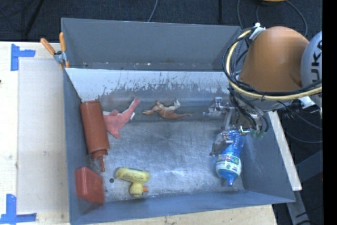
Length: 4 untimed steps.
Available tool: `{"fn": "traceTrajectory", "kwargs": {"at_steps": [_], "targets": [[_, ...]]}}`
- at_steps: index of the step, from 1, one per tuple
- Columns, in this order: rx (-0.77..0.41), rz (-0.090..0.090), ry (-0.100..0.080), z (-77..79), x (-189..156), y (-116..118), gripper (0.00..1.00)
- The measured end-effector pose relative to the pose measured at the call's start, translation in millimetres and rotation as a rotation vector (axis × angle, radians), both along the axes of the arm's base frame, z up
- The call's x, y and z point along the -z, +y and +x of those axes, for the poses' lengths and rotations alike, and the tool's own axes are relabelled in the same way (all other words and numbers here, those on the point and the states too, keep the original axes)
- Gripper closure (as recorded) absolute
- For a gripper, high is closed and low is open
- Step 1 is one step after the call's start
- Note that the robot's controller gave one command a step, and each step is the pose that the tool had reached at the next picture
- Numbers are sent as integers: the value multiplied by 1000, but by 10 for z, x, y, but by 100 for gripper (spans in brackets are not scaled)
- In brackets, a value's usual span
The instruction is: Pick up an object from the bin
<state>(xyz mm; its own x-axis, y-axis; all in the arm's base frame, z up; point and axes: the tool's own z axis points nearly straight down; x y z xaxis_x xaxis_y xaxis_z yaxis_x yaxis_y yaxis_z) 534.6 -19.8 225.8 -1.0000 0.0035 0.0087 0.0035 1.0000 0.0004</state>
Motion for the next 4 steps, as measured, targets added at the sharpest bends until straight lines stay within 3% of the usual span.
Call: {"fn": "traceTrajectory", "kwargs": {"at_steps": [1, 2, 3, 4], "targets": [[0, 0, -8, 15, -40, 0, 0], [-88, 0, -13, 200, 577, -314, 0], [-370, 4, -5, -50, 792, -919, 0], [-665, 2, -9, 103, 956, -1278, 0]]}}
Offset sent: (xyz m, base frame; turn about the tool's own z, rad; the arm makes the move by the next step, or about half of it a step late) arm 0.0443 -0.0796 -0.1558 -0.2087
